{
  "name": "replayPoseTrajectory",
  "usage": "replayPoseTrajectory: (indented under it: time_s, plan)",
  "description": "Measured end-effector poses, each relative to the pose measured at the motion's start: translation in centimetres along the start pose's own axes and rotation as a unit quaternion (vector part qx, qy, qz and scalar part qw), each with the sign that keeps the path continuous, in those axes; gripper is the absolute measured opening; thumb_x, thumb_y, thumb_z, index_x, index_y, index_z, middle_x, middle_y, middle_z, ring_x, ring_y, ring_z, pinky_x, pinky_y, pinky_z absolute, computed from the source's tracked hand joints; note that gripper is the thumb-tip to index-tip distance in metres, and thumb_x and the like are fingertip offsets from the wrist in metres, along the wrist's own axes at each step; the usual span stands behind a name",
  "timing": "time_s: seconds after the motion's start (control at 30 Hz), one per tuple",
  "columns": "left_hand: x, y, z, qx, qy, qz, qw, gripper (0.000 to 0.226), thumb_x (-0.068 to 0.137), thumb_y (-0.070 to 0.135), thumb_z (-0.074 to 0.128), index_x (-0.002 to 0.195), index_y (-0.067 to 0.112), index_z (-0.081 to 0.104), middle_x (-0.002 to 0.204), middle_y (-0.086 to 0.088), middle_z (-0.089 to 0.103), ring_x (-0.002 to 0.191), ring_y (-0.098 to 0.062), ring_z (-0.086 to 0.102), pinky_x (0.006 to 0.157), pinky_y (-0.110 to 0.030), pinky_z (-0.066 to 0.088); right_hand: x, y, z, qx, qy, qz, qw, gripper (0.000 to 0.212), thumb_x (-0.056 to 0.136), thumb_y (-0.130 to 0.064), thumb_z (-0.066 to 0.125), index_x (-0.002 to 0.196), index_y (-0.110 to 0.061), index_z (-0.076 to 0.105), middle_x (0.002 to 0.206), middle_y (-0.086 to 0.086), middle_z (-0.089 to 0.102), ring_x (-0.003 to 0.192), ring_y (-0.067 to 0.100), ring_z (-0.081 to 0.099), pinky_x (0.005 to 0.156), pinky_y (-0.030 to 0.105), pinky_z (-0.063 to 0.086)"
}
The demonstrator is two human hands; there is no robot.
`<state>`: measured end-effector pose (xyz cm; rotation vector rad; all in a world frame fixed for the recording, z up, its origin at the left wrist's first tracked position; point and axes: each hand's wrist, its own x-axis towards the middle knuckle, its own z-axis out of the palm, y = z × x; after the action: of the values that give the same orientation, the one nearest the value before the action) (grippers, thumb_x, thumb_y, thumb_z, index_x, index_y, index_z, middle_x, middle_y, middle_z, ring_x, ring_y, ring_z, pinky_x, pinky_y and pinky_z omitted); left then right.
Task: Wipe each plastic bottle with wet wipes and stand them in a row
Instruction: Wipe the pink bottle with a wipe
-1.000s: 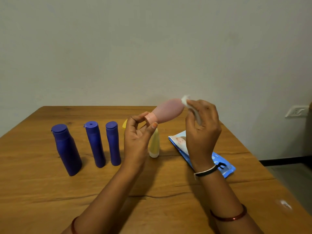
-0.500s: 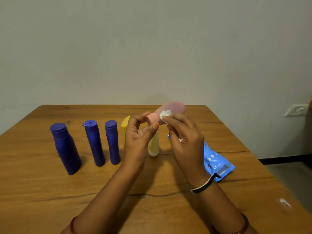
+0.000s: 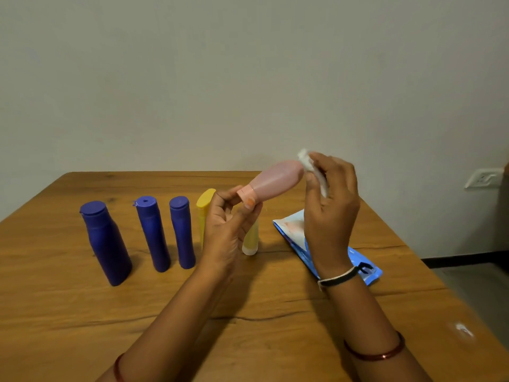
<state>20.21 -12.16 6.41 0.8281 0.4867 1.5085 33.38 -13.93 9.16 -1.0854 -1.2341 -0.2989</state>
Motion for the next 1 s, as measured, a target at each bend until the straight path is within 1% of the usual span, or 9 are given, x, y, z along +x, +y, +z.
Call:
replayPoseTrajectory:
  time_s: [0.1, 0.23, 0.33, 0.43, 0.5, 0.6, 0.67, 0.87, 1.0]
  plan:
    - [0.0, 0.2, 0.0, 0.011, -0.005, 0.007, 1.0, 0.031, 0.071, 0.011, 0.062, 0.101, 0.015, 0.055, 0.11, -0.005, 0.059, 0.106, -0.019, 0.061, 0.074, -0.02, 0.056, 0.0, -0.3, 0.8, -0.053, -0.04, -0.032, 0.997, 0.028, 0.086, 0.005, 0.055, 0.108, -0.007, 0.067, 0.105, 0.006, 0.059, 0.098, 0.02, 0.054, 0.087, 0.019, 0.042]
    - [0.1, 0.1, 0.0, -0.007, 0.005, 0.003, 1.0, 0.028, 0.074, 0.008, 0.061, 0.101, 0.014, 0.055, 0.106, -0.006, 0.059, 0.098, -0.018, 0.062, 0.077, -0.02, 0.057, -1.8, -1.2, 1.3, -0.06, -0.088, -0.056, 0.993, 0.031, 0.079, 0.01, 0.057, 0.104, -0.005, 0.069, 0.102, 0.007, 0.062, 0.093, 0.023, 0.055, 0.082, 0.022, 0.042]
    - [0.1, -0.1, -0.2, -0.007, 0.007, -0.004, 1.0, 0.032, 0.073, 0.01, 0.063, 0.103, 0.014, 0.055, 0.107, -0.008, 0.061, 0.093, -0.018, 0.065, 0.078, -0.022, 0.057, -3.4, -1.6, 1.3, -0.013, -0.136, -0.051, 0.989, 0.03, 0.08, 0.007, 0.059, 0.103, -0.007, 0.07, 0.101, 0.005, 0.063, 0.093, 0.021, 0.057, 0.08, 0.026, 0.046]
    - [0.1, -0.1, -0.3, 0.001, 0.009, 0.001, 1.0, 0.032, 0.073, 0.012, 0.064, 0.104, 0.014, 0.055, 0.112, -0.011, 0.06, 0.095, -0.019, 0.064, 0.08, -0.024, 0.057, -3.5, -1.8, 0.8, 0.091, -0.169, 0.006, 0.981, 0.028, 0.081, 0.005, 0.06, 0.102, -0.01, 0.071, 0.102, 0.003, 0.064, 0.099, 0.015, 0.06, 0.082, 0.031, 0.05]
    - [0.1, 0.0, -0.2, -0.015, 0.007, 0.002, 1.0, 0.027, 0.077, 0.009, 0.062, 0.103, 0.013, 0.055, 0.113, -0.012, 0.058, 0.096, -0.02, 0.063, 0.081, -0.023, 0.056, -2.7, -1.9, 0.0, 0.094, -0.145, 0.003, 0.985, 0.027, 0.082, 0.005, 0.061, 0.103, -0.008, 0.071, 0.101, 0.005, 0.065, 0.099, 0.015, 0.061, 0.084, 0.029, 0.05]
    - [0.1, 0.1, -0.1, -0.002, -0.001, 0.006, 1.0, 0.022, 0.084, 0.001, 0.056, 0.102, 0.013, 0.054, 0.11, -0.008, 0.058, 0.102, -0.019, 0.062, 0.08, -0.022, 0.057, -0.8, -1.3, -0.8, 0.003, -0.063, -0.064, 0.996, 0.028, 0.082, 0.008, 0.06, 0.104, -0.005, 0.07, 0.101, 0.003, 0.062, 0.096, 0.018, 0.06, 0.084, 0.022, 0.046]
    - [0.1, 0.1, 0.0, 0.028, -0.008, 0.021, 0.999, 0.026, 0.078, 0.003, 0.06, 0.101, 0.014, 0.055, 0.107, -0.004, 0.058, 0.105, -0.018, 0.061, 0.078, -0.022, 0.057, 0.5, -0.4, -0.7, -0.037, -0.033, -0.07, 0.996, 0.027, 0.083, 0.007, 0.06, 0.105, -0.005, 0.07, 0.099, 0.004, 0.062, 0.094, 0.019, 0.06, 0.083, 0.021, 0.047]
    - [0.0, -0.2, -0.1, 0.091, -0.02, 0.036, 0.995, 0.037, 0.07, 0.003, 0.075, 0.1, 0.02, 0.06, 0.101, 0.006, 0.062, 0.103, -0.015, 0.06, 0.086, -0.029, 0.054, 0.1, 0.5, 0.4, -0.047, -0.065, -0.062, 0.995, 0.022, 0.083, 0.004, 0.062, 0.1, -0.007, 0.071, 0.098, 0.006, 0.065, 0.091, 0.019, 0.061, 0.08, 0.027, 0.049]
    - [-0.3, 0.0, -0.1, 0.133, -0.026, 0.054, 0.989, 0.037, 0.069, 0.009, 0.073, 0.103, 0.019, 0.06, 0.094, 0.014, 0.067, 0.094, -0.007, 0.065, 0.092, -0.038, 0.052, -1.3, -0.8, 0.9, 0.034, -0.116, -0.047, 0.992, 0.023, 0.08, 0.006, 0.065, 0.098, -0.007, 0.071, 0.099, 0.003, 0.067, 0.094, 0.015, 0.062, 0.081, 0.026, 0.05]
